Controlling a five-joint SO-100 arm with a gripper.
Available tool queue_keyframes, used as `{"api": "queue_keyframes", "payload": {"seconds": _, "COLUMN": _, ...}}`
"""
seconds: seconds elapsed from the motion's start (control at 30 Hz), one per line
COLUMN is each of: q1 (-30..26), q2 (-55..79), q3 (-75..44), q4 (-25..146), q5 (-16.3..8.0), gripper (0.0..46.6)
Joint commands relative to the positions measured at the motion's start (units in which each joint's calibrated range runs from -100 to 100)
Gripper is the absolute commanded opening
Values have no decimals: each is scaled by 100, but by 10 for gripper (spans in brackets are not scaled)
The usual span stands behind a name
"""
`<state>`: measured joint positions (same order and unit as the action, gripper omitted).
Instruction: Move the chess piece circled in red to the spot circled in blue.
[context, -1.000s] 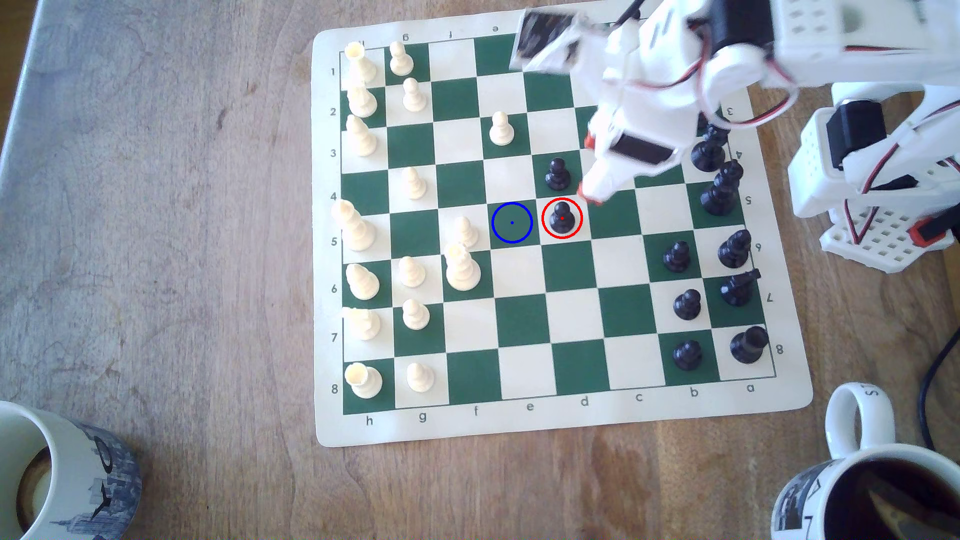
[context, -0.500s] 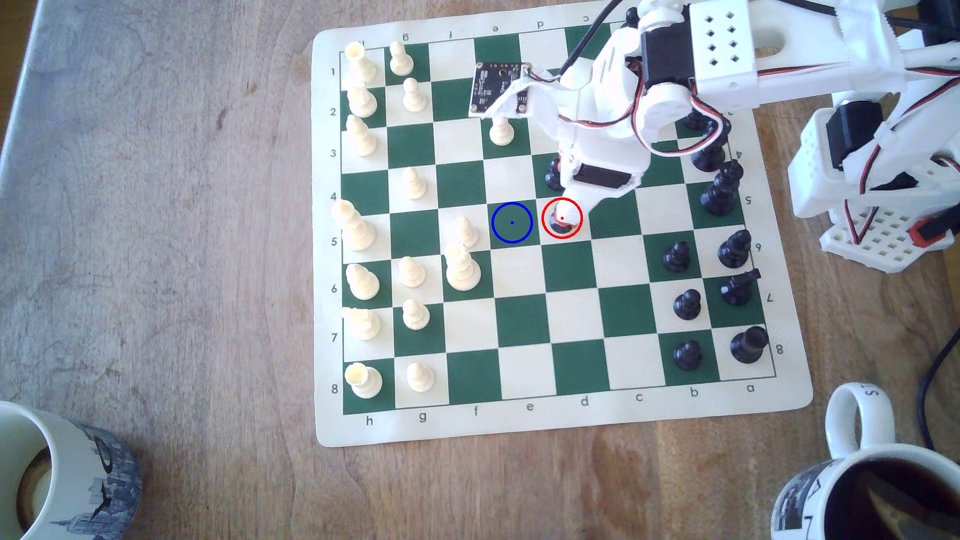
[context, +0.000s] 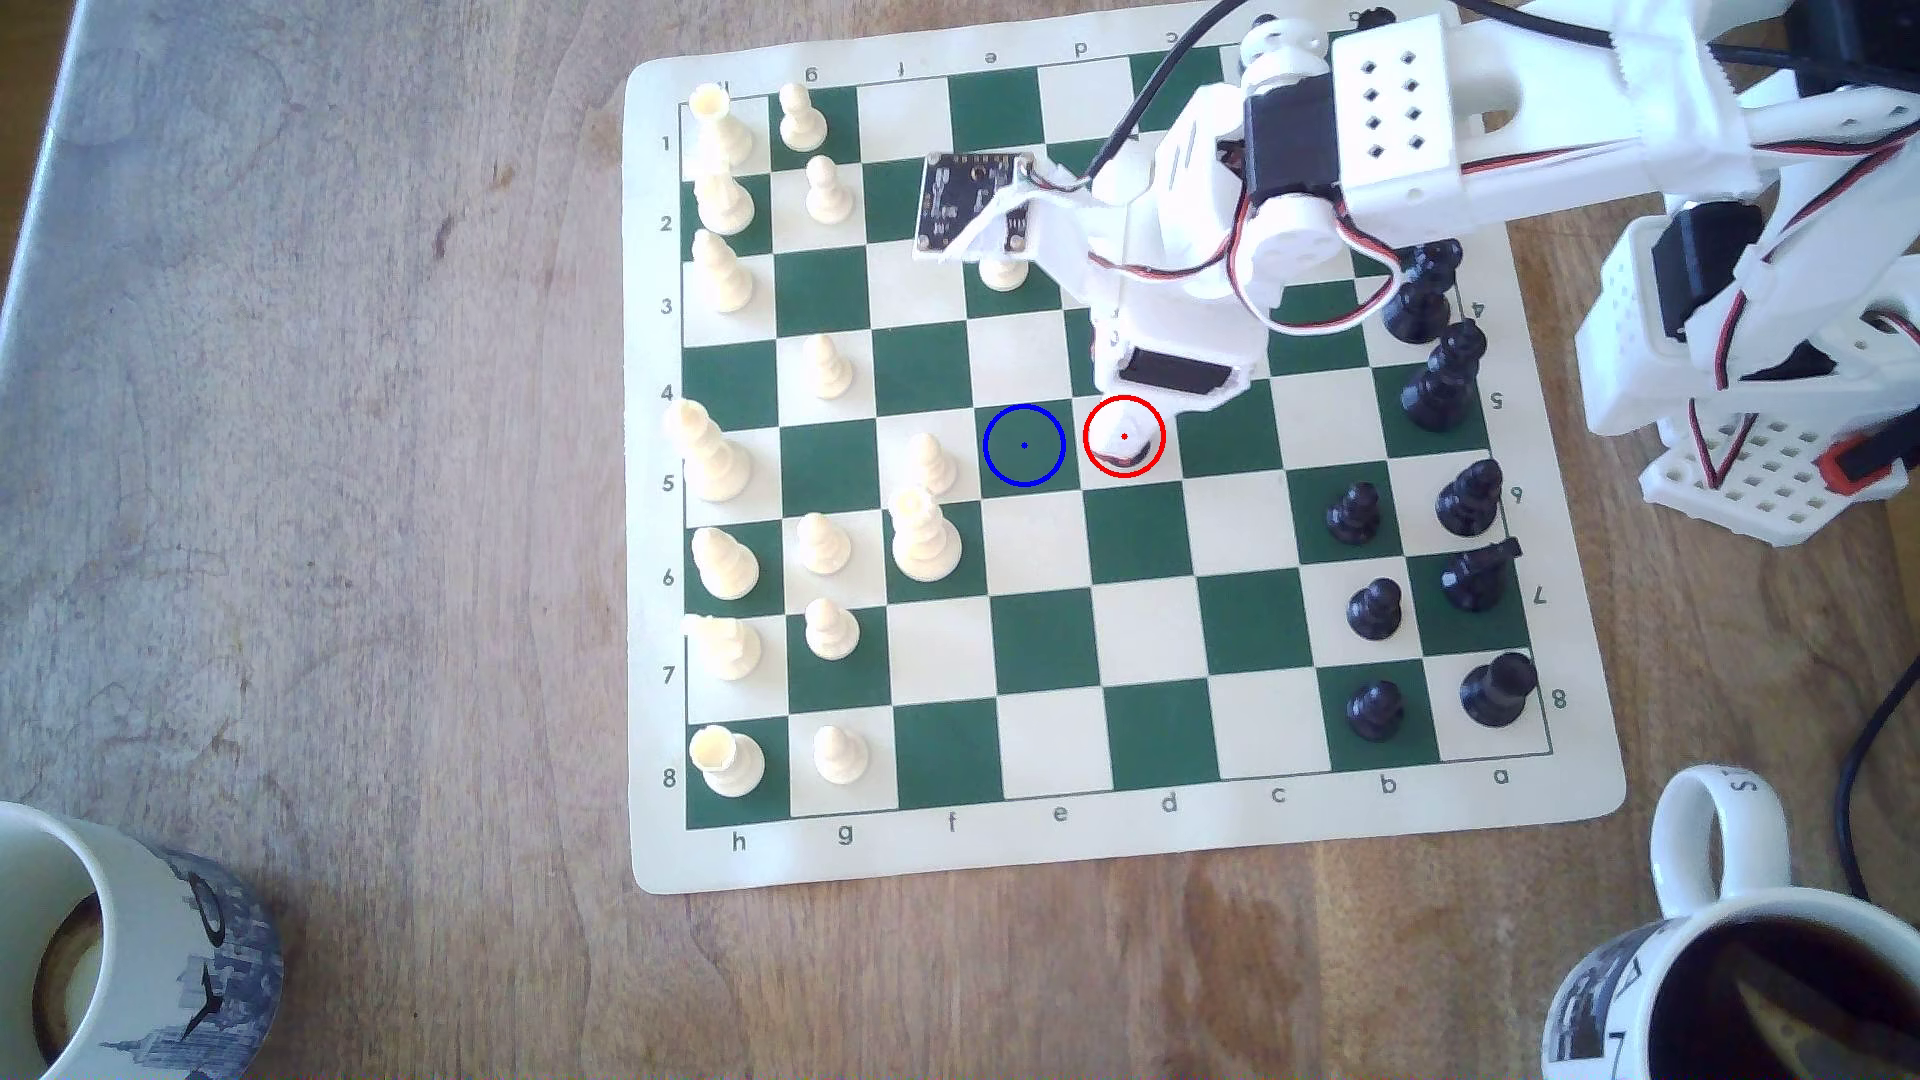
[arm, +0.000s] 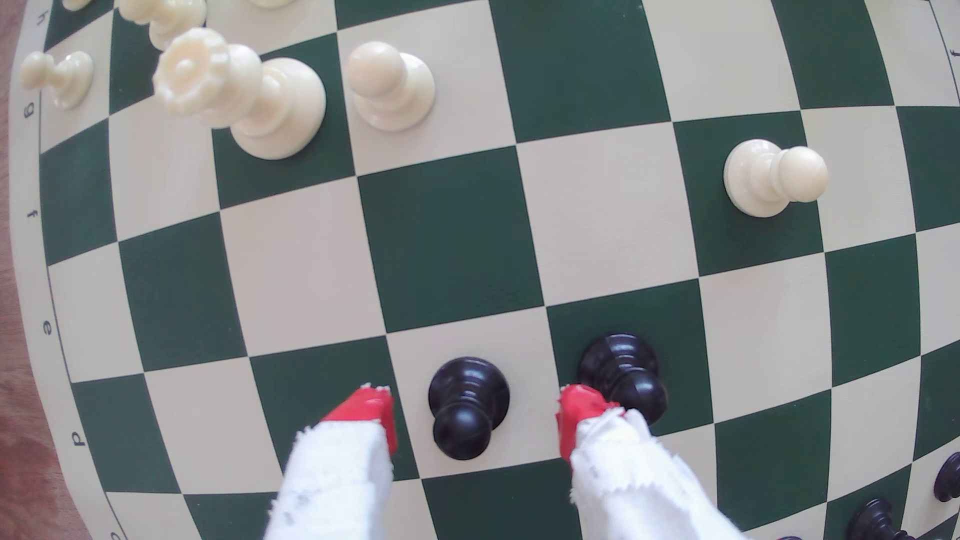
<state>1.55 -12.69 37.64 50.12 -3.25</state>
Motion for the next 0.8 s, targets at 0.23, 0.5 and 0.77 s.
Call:
{"api": "queue_keyframes", "payload": {"seconds": 0.23, "q1": -151, "q2": 106, "q3": -65, "q4": -49, "q5": 0, "gripper": 158}}
{"api": "queue_keyframes", "payload": {"seconds": 0.5, "q1": -167, "q2": 251, "q3": 35, "q4": -49, "q5": -5, "gripper": 148}}
{"api": "queue_keyframes", "payload": {"seconds": 0.77, "q1": -198, "q2": 276, "q3": 44, "q4": -286, "q5": -20, "gripper": 146}}
